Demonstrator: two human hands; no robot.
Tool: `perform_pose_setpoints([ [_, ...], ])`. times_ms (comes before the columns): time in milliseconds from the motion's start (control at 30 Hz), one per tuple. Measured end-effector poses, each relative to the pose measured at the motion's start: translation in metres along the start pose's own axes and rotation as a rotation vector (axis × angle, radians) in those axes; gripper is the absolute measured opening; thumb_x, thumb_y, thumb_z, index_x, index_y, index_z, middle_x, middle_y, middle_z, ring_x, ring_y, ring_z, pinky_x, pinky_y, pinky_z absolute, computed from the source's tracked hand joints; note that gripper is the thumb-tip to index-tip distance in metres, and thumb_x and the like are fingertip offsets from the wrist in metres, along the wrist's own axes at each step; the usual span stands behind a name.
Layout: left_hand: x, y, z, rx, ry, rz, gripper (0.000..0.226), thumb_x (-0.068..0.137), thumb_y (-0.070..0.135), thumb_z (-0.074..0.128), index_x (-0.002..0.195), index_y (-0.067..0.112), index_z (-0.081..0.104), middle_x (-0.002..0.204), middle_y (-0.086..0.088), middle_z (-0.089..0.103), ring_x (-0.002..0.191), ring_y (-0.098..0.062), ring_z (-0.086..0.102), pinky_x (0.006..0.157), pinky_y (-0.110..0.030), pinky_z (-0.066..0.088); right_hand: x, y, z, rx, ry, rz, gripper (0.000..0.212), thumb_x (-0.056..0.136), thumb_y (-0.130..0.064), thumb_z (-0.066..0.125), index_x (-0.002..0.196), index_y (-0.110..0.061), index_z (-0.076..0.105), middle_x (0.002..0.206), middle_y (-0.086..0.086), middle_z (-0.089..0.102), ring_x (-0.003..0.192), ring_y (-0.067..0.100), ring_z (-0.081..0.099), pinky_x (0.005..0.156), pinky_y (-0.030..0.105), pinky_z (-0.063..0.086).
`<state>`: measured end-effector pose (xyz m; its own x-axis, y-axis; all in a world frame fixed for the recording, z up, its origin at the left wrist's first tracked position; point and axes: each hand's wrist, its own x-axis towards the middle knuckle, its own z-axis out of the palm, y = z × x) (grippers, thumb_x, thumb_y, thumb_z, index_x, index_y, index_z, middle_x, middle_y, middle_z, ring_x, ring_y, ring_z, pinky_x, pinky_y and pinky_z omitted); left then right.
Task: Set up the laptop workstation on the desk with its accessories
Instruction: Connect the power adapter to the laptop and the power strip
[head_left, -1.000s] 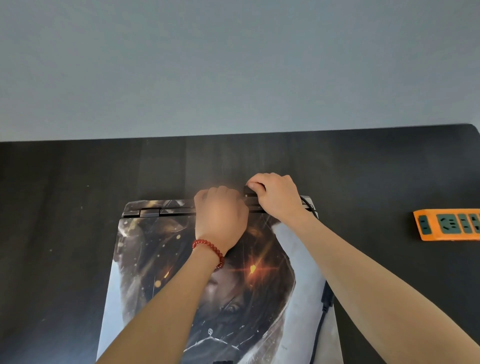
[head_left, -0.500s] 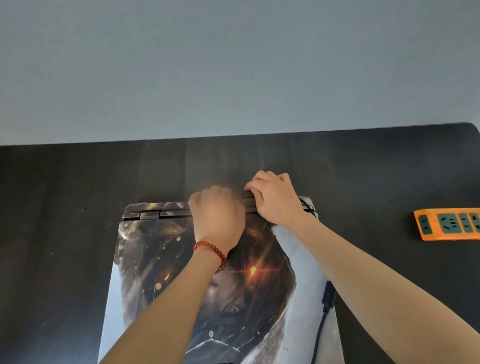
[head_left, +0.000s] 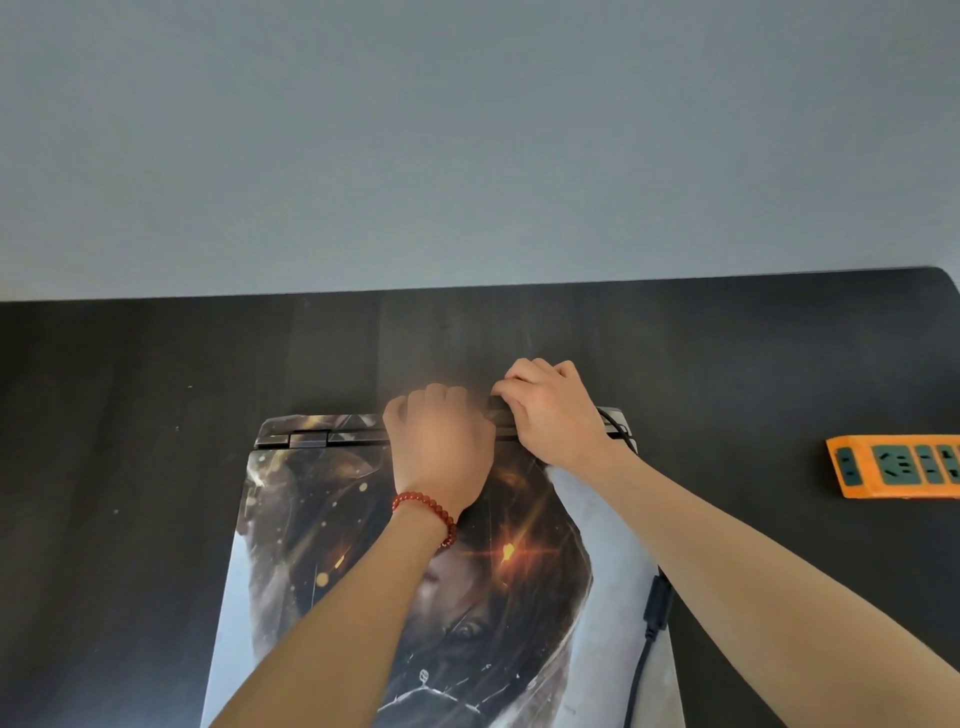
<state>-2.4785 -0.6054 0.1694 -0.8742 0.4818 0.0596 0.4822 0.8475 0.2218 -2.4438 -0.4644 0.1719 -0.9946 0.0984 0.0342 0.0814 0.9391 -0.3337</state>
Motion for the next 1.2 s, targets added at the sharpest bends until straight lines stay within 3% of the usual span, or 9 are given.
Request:
perform_pose_setpoints([
  [100,0.0,-0.002,-0.001,-0.053,0.014,0.011,0.041,0.084,0.034,0.028,0.093,0.012,0.062,0.091,-0.004,0.064,0.087,-0.024,0.059,0.094,-0.045,0.039,-0.004,-0.005,0.001,-0.047,0.034,0.047,0.018,0.079,-0.005,0.06,0.092,-0.014,0.069,0.089,0.004,0.066,0.078,0.025,0.063,0.069,0.037,0.042],
  [233,-0.016,-0.006,-0.017,-0.165,0.029,0.01,0.045,0.082,0.036,0.031,0.105,0.013,0.062,0.111,-0.005,0.063,0.108,-0.025,0.057,0.106,-0.052,0.028,-0.034,-0.024,-0.018,0.027,0.106,0.121,0.033,0.086,-0.013,0.046,0.116,-0.011,0.06,0.109,0.007,0.065,0.1,0.027,0.061,0.083,0.042,0.045],
  [333,-0.057,-0.012,-0.041,-0.266,0.028,0.005,0.042,0.081,0.035,0.036,0.108,0.015,0.06,0.118,-0.005,0.058,0.114,-0.024,0.052,0.109,-0.052,0.025,-0.074,-0.043,-0.04,0.101,0.128,0.132,0.033,0.088,-0.016,0.043,0.116,-0.011,0.06,0.113,0.007,0.064,0.106,0.026,0.059,0.091,0.043,0.045],
  [567,-0.188,-0.037,-0.091,-0.485,-0.104,0.02,0.041,0.081,0.039,0.043,0.105,0.012,0.061,0.11,-0.006,0.059,0.101,-0.025,0.055,0.088,-0.043,0.048,-0.212,-0.106,-0.067,0.283,-0.085,0.078,0.034,0.09,-0.028,0.042,0.114,-0.014,0.062,0.108,0.003,0.065,0.103,0.021,0.058,0.093,0.039,0.04],
  [700,-0.258,-0.05,-0.095,-0.387,-0.285,0.139,0.052,0.078,0.051,0.04,0.11,0.015,0.061,0.107,-0.002,0.062,0.101,-0.024,0.057,0.087,-0.043,0.049,-0.281,-0.129,-0.058,0.183,-0.267,-0.027,0.046,0.087,-0.042,0.04,0.121,-0.017,0.057,0.118,0.001,0.061,0.109,0.021,0.054,0.096,0.037,0.04],
  [867,-0.306,-0.058,-0.086,-0.156,-0.587,0.254,0.087,0.064,0.073,0.026,0.137,0.027,0.037,0.139,0.009,0.041,0.132,-0.015,0.033,0.107,-0.04,0.027,-0.323,-0.131,-0.037,-0.163,-0.258,0.063,0.045,0.085,-0.032,0.049,0.126,-0.015,0.052,0.124,0.005,0.06,0.114,0.025,0.056,0.094,0.046,0.045],
  [1000,-0.315,-0.055,-0.079,0.131,-0.578,0.425,0.102,0.045,0.078,0.058,0.13,0.021,0.048,0.125,0.006,0.059,0.117,-0.021,0.054,0.091,-0.047,0.045,-0.32,-0.119,-0.033,-0.273,-0.224,0.276,0.046,0.077,-0.021,0.07,0.121,-0.011,0.058,0.111,0.007,0.065,0.105,0.027,0.06,0.086,0.048,0.047],
  [1100,-0.311,-0.049,-0.078,0.176,-0.54,0.476,0.111,0.025,0.072,0.074,0.121,0.018,0.057,0.107,0.003,0.066,0.101,-0.022,0.063,0.081,-0.047,0.051,-0.317,-0.12,-0.037,-0.28,-0.201,0.261,0.021,0.086,-0.018,0.061,0.106,-0.012,0.064,0.101,0.008,0.065,0.095,0.028,0.06,0.081,0.043,0.043],
  [1200,-0.307,-0.049,-0.079,0.178,-0.497,0.542,0.098,0.028,0.062,0.078,0.114,0.017,0.061,0.101,0.001,0.067,0.102,-0.024,0.063,0.089,-0.052,0.048,-0.32,-0.121,-0.046,-0.187,-0.215,0.292,0.024,0.097,-0.02,0.042,0.113,-0.014,0.058,0.109,0.006,0.058,0.091,0.029,0.06,0.079,0.04,0.043],
])
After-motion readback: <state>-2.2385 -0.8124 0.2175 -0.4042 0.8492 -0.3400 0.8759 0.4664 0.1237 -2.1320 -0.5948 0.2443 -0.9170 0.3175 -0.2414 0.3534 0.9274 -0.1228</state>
